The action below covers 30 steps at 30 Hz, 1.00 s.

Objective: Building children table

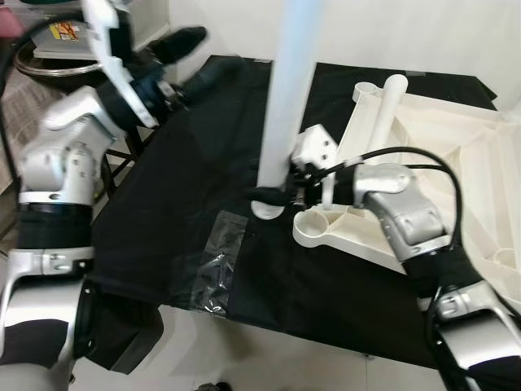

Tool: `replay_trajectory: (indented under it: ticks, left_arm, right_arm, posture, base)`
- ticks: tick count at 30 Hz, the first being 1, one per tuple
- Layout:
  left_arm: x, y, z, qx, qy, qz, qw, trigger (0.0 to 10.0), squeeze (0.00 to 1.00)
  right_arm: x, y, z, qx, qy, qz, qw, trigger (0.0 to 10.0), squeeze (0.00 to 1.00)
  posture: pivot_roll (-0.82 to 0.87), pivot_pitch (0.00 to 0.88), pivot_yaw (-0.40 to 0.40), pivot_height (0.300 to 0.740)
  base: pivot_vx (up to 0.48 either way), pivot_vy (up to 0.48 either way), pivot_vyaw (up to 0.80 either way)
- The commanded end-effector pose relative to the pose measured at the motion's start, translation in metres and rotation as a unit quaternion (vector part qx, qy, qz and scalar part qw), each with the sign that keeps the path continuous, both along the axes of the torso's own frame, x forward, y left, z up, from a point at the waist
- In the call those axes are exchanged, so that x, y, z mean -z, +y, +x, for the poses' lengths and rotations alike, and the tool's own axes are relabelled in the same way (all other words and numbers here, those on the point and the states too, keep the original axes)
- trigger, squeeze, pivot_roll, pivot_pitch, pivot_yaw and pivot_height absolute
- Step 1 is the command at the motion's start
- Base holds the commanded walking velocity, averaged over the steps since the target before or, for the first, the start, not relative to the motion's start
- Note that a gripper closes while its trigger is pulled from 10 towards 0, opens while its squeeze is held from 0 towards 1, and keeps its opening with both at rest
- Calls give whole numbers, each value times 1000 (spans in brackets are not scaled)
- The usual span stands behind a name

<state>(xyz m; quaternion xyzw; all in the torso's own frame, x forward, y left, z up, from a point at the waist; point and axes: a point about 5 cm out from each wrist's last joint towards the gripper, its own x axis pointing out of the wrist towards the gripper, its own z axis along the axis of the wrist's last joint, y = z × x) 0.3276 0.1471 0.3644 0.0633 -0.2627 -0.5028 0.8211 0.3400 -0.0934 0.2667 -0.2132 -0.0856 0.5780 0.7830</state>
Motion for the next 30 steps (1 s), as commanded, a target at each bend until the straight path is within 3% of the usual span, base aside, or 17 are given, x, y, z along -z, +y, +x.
replay_trajectory:
  ticks: [1, 4, 8, 14, 15, 17, 20, 27, 30]
  left_arm:
    - [10, -19, -11, 46, -13, 50, 998, 10000, 0]
    - [10, -21, -13, 57, -14, 54, 997, 10000, 0]
    - [12, -25, -31, 131, -24, 79, 988, 10000, 0]
    - [15, -5, -25, 97, -26, 106, 989, 10000, 0]
    - [13, 10, -20, 70, -22, 104, 992, 10000, 0]
    - [13, 10, -20, 70, -22, 104, 992, 10000, 0]
    - [12, 23, -20, 65, -15, 104, 992, 10000, 0]
    - [14, 24, -25, 80, -16, 112, 990, 10000, 0]
    - [12, 14, -31, 112, -20, 100, 988, 10000, 0]
  right_arm:
    - [0, 6, -4, -10, -4, 0, 1000, 0, 0]
    - [0, 7, -3, -9, -4, 0, 1000, 0, 0]
    - [-1, 9, 0, -1, -13, 8, 1000, 0, 0]
    - [-8, 6, 1, 9, -17, 24, 1000, 0, 0]
    - [-10, 3, 1, 12, -16, 33, 999, 0, 0]
    - [-10, 3, 1, 12, -16, 33, 999, 0, 0]
    - [-13, -1, 2, 18, -15, 42, 999, 0, 0]
    - [-13, -1, 2, 19, -15, 46, 999, 0, 0]
    - [-9, 3, 2, 15, -15, 39, 999, 0, 0]
  posture:
    - [-9, 147, 14, 740]
    - [-8, 147, 15, 740]
    - [-6, 151, 20, 740]
    - [-8, 154, 25, 740]
    - [-10, 157, 28, 740]
    - [-10, 157, 28, 740]
    - [-10, 157, 28, 740]
    - [-6, 159, 27, 740]
    - [-3, 159, 24, 740]
  base:
    - [0, 0, 0]
    - [0, 0, 0]
    - [0, 0, 0]
    - [0, 0, 0]
    - [0, 0, 0]
    - [0, 0, 0]
    - [0, 0, 0]
    - [0, 0, 0]
    - [0, 0, 0]
